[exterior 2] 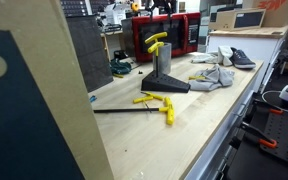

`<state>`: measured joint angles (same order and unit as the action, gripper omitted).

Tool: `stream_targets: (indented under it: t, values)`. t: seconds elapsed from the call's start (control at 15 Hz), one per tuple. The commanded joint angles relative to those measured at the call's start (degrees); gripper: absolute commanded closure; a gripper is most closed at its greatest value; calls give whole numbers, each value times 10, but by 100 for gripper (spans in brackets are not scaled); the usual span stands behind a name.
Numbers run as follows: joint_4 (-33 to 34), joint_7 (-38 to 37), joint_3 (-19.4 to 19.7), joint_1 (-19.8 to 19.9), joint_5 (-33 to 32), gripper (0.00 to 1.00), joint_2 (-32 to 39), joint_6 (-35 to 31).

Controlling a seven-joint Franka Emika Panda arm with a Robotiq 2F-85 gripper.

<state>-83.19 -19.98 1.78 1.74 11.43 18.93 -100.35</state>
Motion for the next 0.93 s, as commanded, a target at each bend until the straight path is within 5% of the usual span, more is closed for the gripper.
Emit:
stream_targets:
  t: [0.0,0.87]
  values:
    - [74,25,3,0,-19,0,46,68]
    - [119,85,-4,-3,-26,0,118,73]
